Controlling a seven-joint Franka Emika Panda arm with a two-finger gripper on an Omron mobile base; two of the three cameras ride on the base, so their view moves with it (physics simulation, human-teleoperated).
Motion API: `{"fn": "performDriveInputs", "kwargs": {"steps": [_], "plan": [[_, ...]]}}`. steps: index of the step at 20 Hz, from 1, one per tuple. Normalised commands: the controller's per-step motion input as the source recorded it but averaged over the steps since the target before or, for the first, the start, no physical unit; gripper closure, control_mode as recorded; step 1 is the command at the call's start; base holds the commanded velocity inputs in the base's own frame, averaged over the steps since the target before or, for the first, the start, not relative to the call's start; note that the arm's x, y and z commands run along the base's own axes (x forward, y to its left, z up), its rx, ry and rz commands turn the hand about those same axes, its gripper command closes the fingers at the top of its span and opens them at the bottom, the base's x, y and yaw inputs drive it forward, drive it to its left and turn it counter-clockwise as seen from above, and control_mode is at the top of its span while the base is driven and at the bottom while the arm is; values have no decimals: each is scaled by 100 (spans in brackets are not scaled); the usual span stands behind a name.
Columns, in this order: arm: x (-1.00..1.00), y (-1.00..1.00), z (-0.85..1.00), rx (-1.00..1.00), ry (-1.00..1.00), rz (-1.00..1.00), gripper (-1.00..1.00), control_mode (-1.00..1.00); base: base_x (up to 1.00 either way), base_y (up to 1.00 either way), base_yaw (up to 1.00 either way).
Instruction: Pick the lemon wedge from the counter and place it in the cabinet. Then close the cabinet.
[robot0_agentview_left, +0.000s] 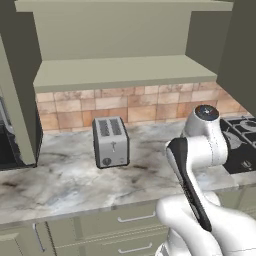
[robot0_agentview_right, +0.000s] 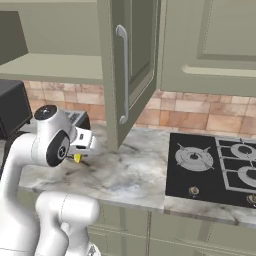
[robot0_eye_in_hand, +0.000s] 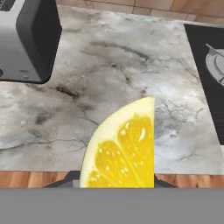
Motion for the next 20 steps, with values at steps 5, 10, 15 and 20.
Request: {"fn": "performDriveInputs", "kwargs": {"steps": [5, 10, 15, 20], "plan": [[-4, 0, 100, 8, -11, 0, 100, -100, 0, 0, 0], [1, 0, 100, 3, -8, 0, 100, -100, 0, 0, 0], [25, 1, 97, 0, -21, 0, 100, -100, 0, 0, 0], [40, 0, 66, 0, -34, 0, 100, -100, 0, 0, 0]]}}
